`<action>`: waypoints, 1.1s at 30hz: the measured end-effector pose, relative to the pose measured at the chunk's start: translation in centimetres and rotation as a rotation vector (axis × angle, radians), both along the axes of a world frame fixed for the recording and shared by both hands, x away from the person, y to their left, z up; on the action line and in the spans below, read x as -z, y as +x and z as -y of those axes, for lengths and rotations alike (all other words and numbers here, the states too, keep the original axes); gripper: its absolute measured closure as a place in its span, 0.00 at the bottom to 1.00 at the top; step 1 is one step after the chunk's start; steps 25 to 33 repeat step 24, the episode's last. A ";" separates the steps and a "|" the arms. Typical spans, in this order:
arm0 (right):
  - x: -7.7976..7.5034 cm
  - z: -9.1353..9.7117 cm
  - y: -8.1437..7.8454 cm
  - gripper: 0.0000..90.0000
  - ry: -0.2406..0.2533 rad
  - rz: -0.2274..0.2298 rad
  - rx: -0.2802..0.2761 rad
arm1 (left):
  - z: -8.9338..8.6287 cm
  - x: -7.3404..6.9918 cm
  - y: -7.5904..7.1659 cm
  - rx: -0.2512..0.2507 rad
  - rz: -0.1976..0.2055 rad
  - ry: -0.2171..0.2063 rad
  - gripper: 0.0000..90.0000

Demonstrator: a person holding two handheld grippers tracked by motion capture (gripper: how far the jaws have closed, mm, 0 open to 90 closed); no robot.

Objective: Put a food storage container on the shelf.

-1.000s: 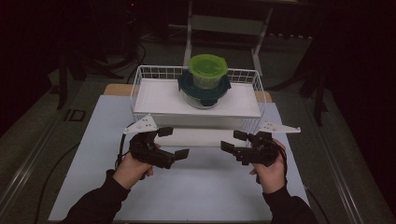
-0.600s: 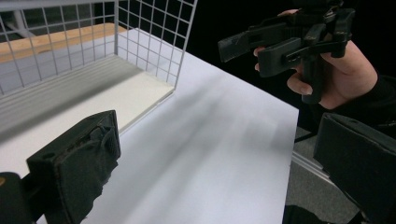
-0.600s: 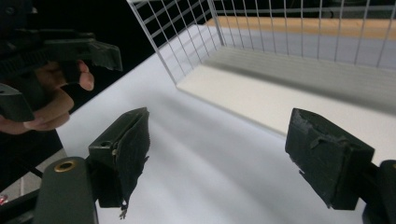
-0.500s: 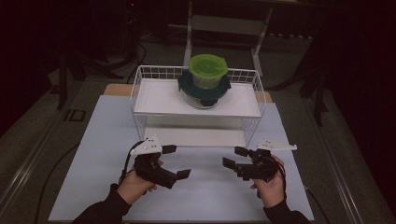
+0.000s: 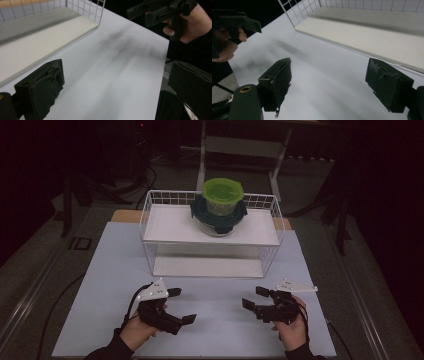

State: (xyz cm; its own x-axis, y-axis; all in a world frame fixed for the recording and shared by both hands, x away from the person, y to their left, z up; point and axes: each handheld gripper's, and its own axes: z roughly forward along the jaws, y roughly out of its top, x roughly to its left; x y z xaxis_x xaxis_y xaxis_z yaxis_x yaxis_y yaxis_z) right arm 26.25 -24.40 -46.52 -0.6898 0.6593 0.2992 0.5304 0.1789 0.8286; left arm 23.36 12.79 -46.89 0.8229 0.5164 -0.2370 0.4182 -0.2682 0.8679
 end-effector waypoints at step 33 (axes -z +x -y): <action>2.7 2.2 -1.1 0.20 -0.050 -0.010 0.052 | -0.7 3.9 -1.7 -0.012 -0.005 0.041 0.00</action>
